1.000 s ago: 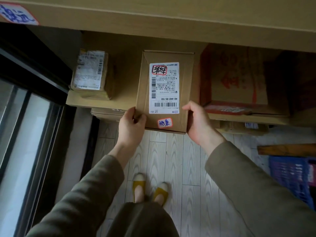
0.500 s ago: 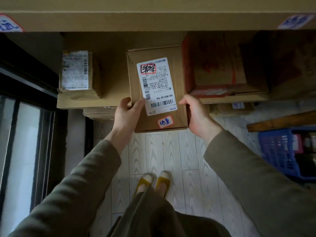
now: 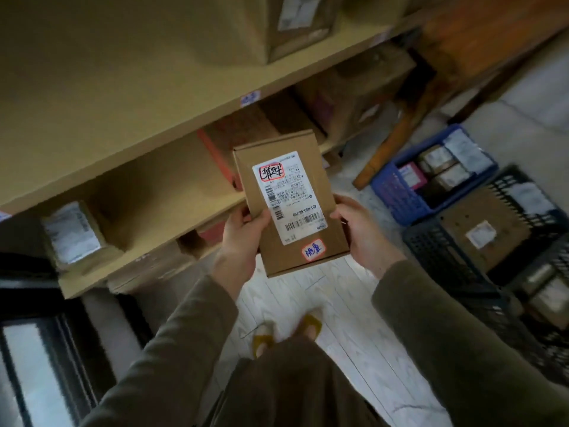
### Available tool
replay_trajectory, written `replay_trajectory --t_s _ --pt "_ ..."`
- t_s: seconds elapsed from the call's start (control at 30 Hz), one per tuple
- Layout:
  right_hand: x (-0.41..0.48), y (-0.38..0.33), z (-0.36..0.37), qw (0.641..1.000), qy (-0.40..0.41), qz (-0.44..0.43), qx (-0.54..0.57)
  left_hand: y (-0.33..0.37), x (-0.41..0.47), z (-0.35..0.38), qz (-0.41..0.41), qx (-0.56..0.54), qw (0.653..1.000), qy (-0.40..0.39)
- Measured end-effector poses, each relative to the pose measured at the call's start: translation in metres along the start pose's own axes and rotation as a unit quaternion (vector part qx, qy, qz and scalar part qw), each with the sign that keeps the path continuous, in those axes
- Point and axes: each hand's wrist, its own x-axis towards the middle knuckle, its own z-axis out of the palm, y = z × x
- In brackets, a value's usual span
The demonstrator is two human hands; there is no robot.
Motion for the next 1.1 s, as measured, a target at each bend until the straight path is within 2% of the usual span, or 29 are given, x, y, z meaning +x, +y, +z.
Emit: replay_trajectory --t_s 0.2,0.33,0.47,0.7,0.87,1.1 --pt "-0.045 -0.006 -0.090 0.986 0.113 -0.004 0.124 0.001 -0.026 0.099 0.006 0.107 0.990 -0.091" --pt "-0.058 -0.011 -0.172 0.963 0.180 -0.019 0.202 -0.008 -0.041 0.195 0.016 0.167 0.972 -0.164" --pt "-0.065 -0.011 -0.263 0.942 0.238 -0.020 0.235 -0.034 -0.052 0.293 0.008 0.215 0.953 -0.216" --pt "-0.070 -0.002 -0.395 0.922 0.275 -0.012 0.274 -0.084 -0.067 0.424 -0.031 0.235 0.938 -0.254" --pt "-0.056 0.003 -0.449 0.905 0.292 0.011 0.307 -0.098 -0.067 0.485 -0.050 0.262 0.927 -0.262" --pt "-0.023 -0.001 -0.517 0.884 0.302 0.019 0.357 -0.113 -0.048 0.568 -0.063 0.332 0.894 -0.293"
